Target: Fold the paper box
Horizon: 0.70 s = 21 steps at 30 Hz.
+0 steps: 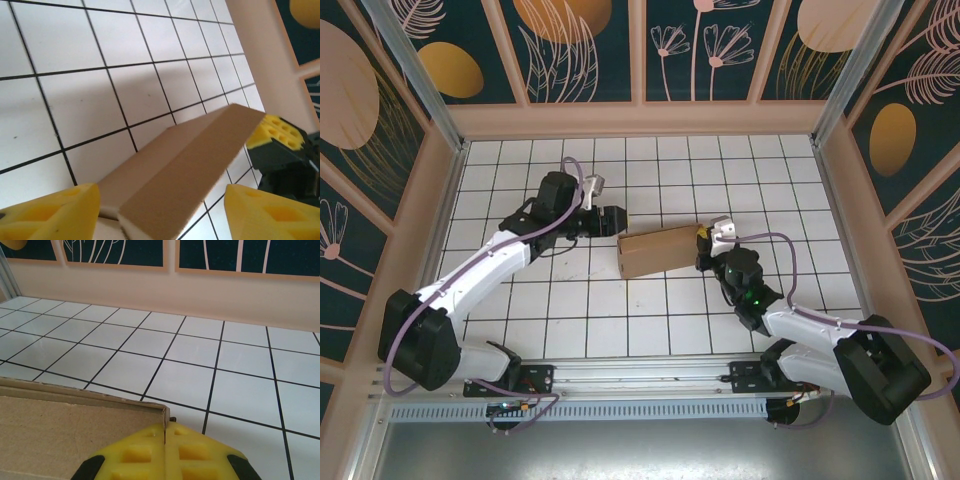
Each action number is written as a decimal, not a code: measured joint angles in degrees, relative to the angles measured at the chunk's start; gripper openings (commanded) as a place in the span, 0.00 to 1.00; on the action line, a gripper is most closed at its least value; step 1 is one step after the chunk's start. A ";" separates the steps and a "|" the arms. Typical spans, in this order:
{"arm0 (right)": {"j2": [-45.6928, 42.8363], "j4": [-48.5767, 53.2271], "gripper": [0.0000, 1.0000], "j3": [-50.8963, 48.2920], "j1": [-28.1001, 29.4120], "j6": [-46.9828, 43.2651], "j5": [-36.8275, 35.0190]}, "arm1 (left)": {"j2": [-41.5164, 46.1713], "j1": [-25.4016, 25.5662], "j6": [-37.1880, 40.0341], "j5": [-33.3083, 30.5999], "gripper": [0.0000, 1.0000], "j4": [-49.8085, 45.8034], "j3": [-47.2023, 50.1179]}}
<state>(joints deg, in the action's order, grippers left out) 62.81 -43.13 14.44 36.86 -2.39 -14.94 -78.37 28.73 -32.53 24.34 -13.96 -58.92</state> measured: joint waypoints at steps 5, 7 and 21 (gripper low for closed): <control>-0.11 0.00 0.00 -0.09 0.00 0.17 -0.02 | -1.07 -0.33 -0.74 -0.15 0.53 -0.96 0.28; -0.11 0.00 0.00 -0.09 0.00 0.20 -0.02 | -1.62 -0.33 -0.81 0.79 0.53 -0.98 0.90; 1.01 -1.18 0.00 -0.07 0.00 1.36 -0.13 | -0.46 0.11 -5.14 5.44 0.55 9.05 12.66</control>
<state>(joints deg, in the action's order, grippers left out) 63.81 -44.31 14.37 36.86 -1.04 -15.07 -78.83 28.84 -37.67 29.78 -4.91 -46.26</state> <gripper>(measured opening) 0.047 0.551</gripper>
